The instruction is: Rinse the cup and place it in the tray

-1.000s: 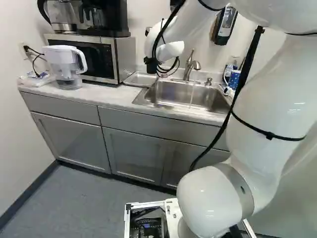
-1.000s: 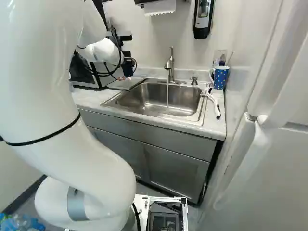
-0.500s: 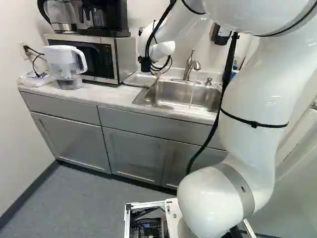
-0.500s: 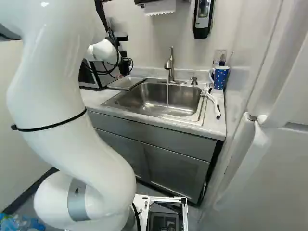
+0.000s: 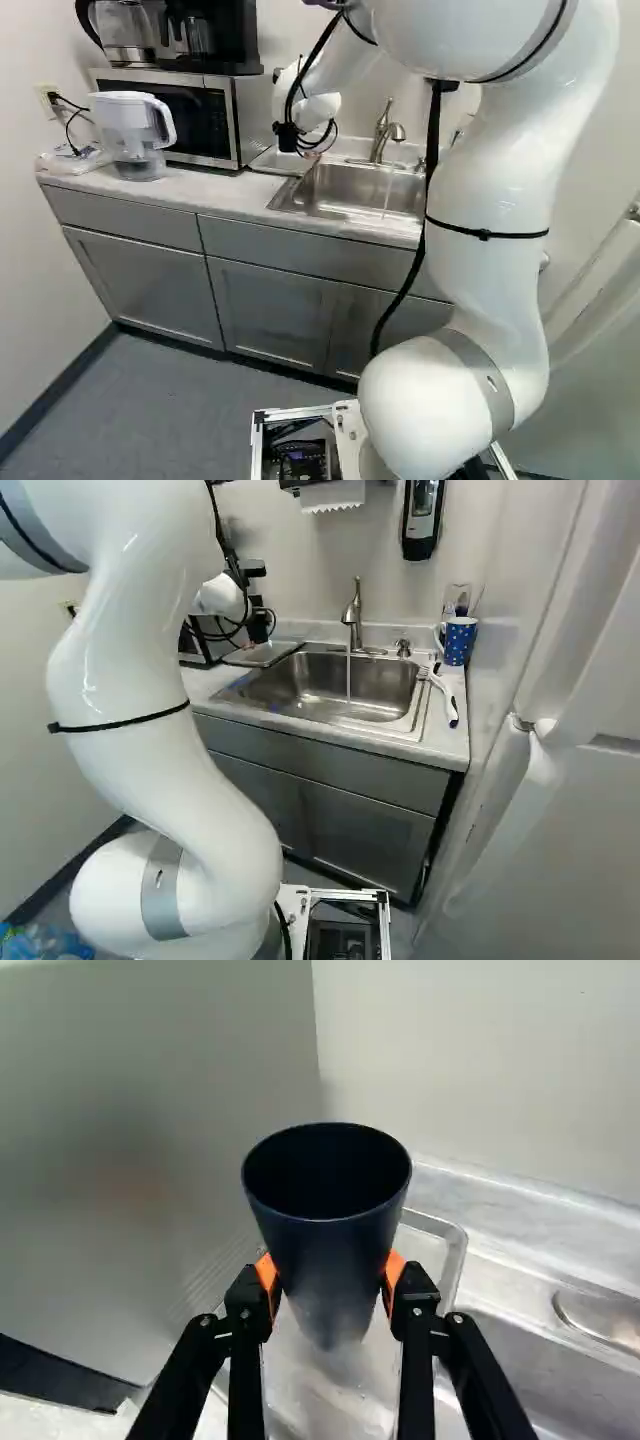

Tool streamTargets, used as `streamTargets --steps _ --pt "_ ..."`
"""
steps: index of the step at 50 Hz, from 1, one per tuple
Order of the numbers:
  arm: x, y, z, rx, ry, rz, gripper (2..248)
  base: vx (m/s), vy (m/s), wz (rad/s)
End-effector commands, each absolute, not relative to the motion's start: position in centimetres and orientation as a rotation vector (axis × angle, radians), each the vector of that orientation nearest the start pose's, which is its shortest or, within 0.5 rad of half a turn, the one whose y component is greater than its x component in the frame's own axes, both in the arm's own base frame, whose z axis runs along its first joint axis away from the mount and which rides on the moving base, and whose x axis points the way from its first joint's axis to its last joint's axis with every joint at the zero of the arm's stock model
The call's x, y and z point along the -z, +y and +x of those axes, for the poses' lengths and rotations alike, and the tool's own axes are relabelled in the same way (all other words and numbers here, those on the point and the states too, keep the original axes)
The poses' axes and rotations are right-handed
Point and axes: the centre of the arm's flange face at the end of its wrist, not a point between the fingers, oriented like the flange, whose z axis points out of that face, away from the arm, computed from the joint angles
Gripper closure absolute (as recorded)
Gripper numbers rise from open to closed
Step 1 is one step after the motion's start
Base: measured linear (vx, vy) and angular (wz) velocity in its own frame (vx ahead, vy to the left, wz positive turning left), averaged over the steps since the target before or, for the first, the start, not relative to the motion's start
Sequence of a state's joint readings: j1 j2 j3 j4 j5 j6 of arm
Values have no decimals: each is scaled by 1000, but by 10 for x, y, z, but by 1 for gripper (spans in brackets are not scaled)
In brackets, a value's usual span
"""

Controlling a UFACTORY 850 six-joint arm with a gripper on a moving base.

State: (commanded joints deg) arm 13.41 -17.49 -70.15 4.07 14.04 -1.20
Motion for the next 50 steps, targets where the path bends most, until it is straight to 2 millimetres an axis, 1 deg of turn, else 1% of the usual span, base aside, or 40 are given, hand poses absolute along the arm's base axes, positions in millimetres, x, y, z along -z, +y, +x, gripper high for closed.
streamTargets --steps 14,31,38,39,44,45,49,50 --pt "-543 155 630 1613 -234 -2517 129 0 0 0" --pt "-523 156 633 1574 -237 -2545 129 0 0 0" --pt "-523 156 633 1574 -237 -2545 129 0 0 0" --pt "-523 156 633 1574 -237 -2545 110 0 0 0" --pt "-523 156 633 1574 -237 -2545 110 0 0 0" --pt "-523 156 633 1574 -237 -2545 77 0 0 0" --pt "-523 156 633 1574 -237 -2545 77 0 0 0" --pt "-523 156 633 1574 -237 -2545 43 0 0 0"
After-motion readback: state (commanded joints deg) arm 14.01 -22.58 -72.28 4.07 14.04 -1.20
